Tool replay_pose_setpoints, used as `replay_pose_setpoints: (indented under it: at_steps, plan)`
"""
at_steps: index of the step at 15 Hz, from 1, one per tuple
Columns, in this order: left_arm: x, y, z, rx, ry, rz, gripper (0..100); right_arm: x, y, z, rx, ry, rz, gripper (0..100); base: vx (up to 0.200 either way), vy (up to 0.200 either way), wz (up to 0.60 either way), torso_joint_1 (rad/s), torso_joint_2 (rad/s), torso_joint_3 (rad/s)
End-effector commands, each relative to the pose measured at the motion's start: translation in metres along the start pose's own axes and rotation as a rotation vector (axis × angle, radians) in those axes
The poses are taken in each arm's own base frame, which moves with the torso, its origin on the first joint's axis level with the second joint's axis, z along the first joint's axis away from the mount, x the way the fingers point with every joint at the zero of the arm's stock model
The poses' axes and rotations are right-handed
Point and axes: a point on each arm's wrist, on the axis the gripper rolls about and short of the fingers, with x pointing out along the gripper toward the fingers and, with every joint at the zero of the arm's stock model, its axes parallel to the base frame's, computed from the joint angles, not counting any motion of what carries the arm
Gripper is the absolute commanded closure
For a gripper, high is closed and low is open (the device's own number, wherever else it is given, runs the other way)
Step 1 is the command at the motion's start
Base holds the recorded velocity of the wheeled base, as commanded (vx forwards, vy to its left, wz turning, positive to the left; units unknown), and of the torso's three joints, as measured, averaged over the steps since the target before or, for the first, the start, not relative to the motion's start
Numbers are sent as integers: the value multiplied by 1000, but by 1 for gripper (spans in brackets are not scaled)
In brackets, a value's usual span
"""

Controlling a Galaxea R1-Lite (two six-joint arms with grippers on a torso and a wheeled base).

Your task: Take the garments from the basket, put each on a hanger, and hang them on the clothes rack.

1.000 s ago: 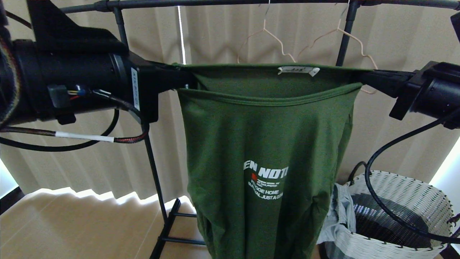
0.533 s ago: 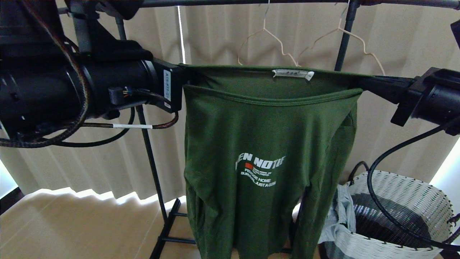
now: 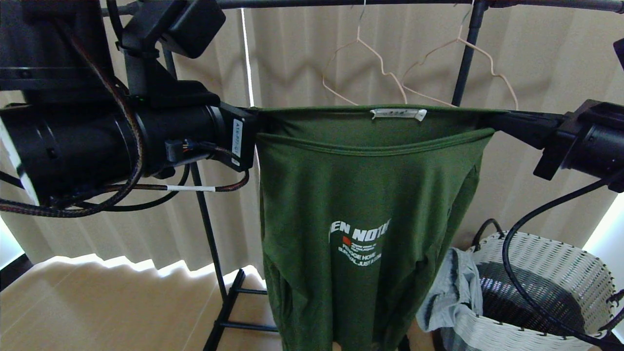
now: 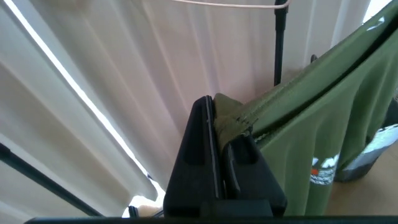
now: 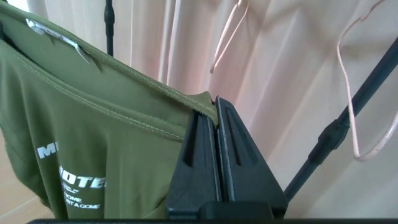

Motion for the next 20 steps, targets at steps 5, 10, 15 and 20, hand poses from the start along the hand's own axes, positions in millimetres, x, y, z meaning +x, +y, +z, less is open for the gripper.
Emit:
replay_pose_setpoints:
  at_steps: [5,10,15,20]
  plan:
    - [0,0,-6,3,22,3,100,-5,4,-12,11,34,11,0,0,0,0,0,0,0]
    - [3,1,-11,10,41,13,100,-16,14,-15,11,38,39,0,0,0,0,0,0,0]
    - [9,11,-27,27,116,117,100,-29,25,-20,-2,39,75,0,0,0,0,0,0,0]
    - [9,21,-33,28,132,154,100,-35,27,-24,-19,45,79,0,0,0,0,0,0,0]
